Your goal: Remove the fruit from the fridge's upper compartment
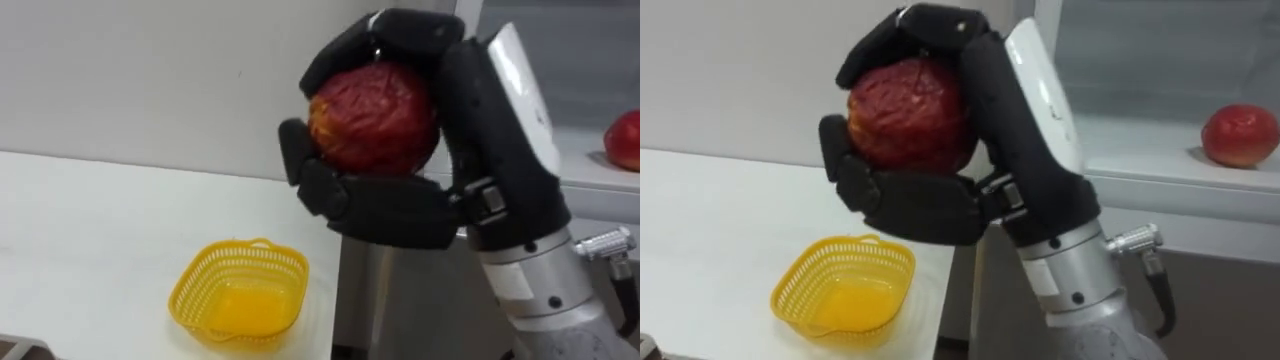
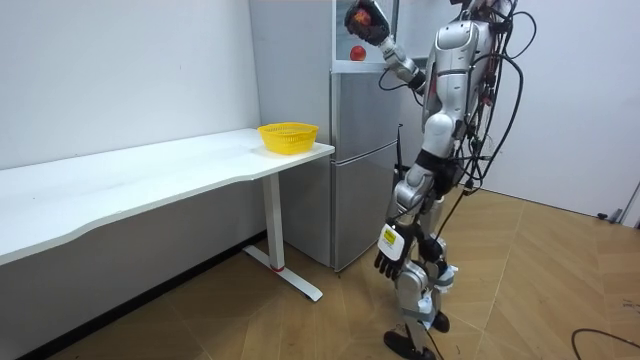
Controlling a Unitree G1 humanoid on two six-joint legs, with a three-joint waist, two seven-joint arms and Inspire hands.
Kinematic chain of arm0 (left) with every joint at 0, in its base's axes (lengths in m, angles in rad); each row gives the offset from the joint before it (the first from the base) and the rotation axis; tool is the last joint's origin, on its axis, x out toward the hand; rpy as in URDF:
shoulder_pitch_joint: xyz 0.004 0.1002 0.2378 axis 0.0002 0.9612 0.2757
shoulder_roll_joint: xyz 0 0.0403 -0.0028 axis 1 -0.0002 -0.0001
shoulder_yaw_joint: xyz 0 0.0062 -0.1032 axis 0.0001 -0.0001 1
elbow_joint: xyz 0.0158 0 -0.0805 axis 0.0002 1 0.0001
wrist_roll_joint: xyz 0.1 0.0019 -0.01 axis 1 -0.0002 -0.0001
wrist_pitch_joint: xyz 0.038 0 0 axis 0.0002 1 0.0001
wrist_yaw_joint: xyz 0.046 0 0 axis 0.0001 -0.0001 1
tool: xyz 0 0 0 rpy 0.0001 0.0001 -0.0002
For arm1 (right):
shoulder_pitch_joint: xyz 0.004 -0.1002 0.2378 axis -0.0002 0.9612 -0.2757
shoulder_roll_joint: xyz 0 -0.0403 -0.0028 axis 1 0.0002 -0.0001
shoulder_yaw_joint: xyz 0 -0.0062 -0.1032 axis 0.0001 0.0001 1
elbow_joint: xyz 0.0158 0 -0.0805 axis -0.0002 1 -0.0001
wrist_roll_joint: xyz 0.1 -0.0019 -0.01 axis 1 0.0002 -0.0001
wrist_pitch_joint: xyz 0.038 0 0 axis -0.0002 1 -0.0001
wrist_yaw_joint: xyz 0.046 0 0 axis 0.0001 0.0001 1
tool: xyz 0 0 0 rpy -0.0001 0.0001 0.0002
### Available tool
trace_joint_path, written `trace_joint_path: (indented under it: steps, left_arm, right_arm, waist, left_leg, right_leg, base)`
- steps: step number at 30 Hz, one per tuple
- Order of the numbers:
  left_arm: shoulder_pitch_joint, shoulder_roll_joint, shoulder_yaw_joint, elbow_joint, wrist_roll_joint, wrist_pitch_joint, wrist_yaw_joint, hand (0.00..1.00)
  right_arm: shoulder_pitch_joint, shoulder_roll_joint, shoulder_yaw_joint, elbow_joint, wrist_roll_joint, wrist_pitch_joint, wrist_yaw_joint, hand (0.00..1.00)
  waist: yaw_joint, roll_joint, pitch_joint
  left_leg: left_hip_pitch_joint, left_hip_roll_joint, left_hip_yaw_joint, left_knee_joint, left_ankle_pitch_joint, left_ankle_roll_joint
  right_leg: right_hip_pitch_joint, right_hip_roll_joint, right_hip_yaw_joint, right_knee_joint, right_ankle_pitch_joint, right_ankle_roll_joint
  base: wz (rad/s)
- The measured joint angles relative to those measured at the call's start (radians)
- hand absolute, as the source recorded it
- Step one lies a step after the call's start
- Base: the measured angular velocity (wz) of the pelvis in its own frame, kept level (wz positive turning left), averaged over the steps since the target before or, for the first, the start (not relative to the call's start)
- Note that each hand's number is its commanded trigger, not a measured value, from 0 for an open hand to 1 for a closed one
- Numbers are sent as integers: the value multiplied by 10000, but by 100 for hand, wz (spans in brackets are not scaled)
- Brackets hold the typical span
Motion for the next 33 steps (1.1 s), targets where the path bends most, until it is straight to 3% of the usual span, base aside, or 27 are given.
trace_joint_path:
  steps: [3,11,20,26,28,33]
  left_arm:
    - [22,44,1,-1,1,0,-3,0]
    - [-9,66,3,-18,42,23,-158,0]
    - [-21,49,-166,-159,40,43,-621,0]
    - [-131,51,-168,-131,-1,47,-622,0]
    - [-129,58,-165,-141,22,56,-633,0]
    - [51,76,-206,-125,-30,203,-658,0]
  right_arm:
    - [-2,16,79,199,6,74,192,100]
    - [-49,166,337,1137,-901,104,489,100]
    - [-137,261,710,2930,-1517,652,543,100]
    - [-143,261,1045,4070,-1881,654,211,100]
    - [-186,252,1045,4507,-2269,654,1,100]
    - [-656,239,1091,5957,-2392,755,-470,100]
  waist:
    - [153,-97,49]
    - [406,-110,42]
    - [654,-98,36]
    - [1087,-155,28]
    - [1089,-226,7]
    - [1189,-574,36]
  left_leg:
    - [-8,-19,-134,5,0,1]
    - [-203,-60,-398,28,1,7]
    - [-359,-83,-673,247,4,4]
    - [-411,-72,-693,274,5,1]
    - [-478,-107,-790,319,7,-1]
    - [-532,-195,-935,359,33,29]
  right_leg:
    - [49,-11,-153,-2,-1,1]
    - [144,-12,-440,-141,-2,3]
    - [77,-47,-719,-135,-1,4]
    - [54,-72,-771,-129,-2,4]
    - [68,-111,-1001,-119,-9,14]
    - [109,-179,-1085,-104,-33,49]
  base:
    - [11]
    - [12]
    - [7]
    - [2]
    - [22]
    - [10]
